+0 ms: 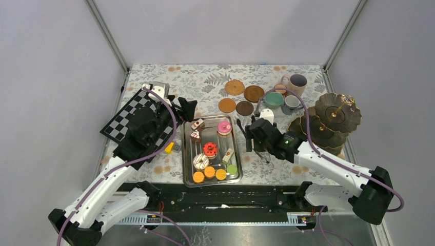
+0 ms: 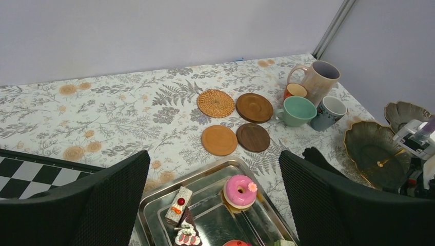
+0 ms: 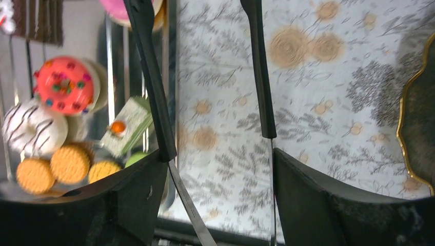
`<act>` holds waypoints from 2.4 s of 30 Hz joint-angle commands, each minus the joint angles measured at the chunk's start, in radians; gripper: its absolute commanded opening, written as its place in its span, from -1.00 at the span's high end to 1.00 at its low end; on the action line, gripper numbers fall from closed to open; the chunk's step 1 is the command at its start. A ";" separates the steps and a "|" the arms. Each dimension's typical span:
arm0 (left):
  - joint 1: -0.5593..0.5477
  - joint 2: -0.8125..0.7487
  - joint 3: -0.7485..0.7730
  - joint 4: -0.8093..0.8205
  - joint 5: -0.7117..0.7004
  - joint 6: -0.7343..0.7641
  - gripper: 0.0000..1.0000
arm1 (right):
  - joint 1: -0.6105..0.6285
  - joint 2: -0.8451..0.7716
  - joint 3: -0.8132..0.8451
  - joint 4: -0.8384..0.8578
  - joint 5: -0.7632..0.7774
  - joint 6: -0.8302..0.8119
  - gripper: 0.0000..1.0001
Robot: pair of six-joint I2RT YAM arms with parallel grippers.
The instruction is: Serve the afternoon tea
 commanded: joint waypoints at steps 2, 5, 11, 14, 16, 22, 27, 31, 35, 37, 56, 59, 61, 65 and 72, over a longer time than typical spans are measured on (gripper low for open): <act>-0.003 0.035 0.061 0.038 0.038 -0.037 -0.98 | -0.023 0.019 0.161 -0.225 -0.264 -0.076 -0.53; -0.003 0.081 0.162 0.000 0.084 -0.065 -0.98 | -0.023 0.043 0.227 -0.308 -0.301 -0.114 -0.48; -0.003 0.150 0.283 -0.013 0.120 -0.063 -0.98 | -0.023 0.150 0.321 -0.345 -0.321 -0.152 -0.46; -0.003 0.141 0.241 0.011 0.086 -0.044 -0.98 | -0.023 0.208 0.359 -0.337 -0.293 -0.153 -0.46; -0.003 0.121 0.193 0.031 0.064 -0.027 -0.98 | -0.023 0.240 0.380 -0.328 -0.279 -0.156 -0.46; -0.003 0.089 0.126 0.046 0.021 0.016 -0.98 | -0.023 0.348 0.419 -0.298 -0.273 -0.167 -0.46; -0.003 0.069 0.103 0.057 0.015 0.033 -0.98 | -0.023 0.411 0.470 -0.305 -0.221 -0.188 -0.48; -0.002 0.063 0.095 0.062 0.009 0.037 -0.98 | -0.023 0.456 0.494 -0.306 -0.218 -0.203 -0.49; -0.003 0.062 0.093 0.062 0.013 0.036 -0.98 | -0.023 0.485 0.513 -0.305 -0.192 -0.217 -0.51; -0.003 0.062 0.092 0.062 0.014 0.036 -0.98 | -0.023 0.499 0.526 -0.304 -0.184 -0.227 -0.52; -0.003 0.054 0.086 0.066 0.009 0.037 -0.98 | -0.022 0.641 0.630 -0.304 -0.176 -0.273 -0.54; -0.003 0.055 0.084 0.067 0.010 0.039 -0.98 | -0.019 0.655 0.638 -0.304 -0.174 -0.277 -0.54; -0.003 0.053 0.084 0.068 0.009 0.039 -0.98 | -0.016 0.662 0.643 -0.304 -0.174 -0.279 -0.54; -0.003 0.053 0.084 0.068 0.008 0.040 -0.98 | -0.013 0.680 0.649 -0.303 -0.170 -0.280 -0.54; -0.003 0.051 0.083 0.068 0.009 0.040 -0.98 | -0.009 0.703 0.656 -0.303 -0.163 -0.281 -0.53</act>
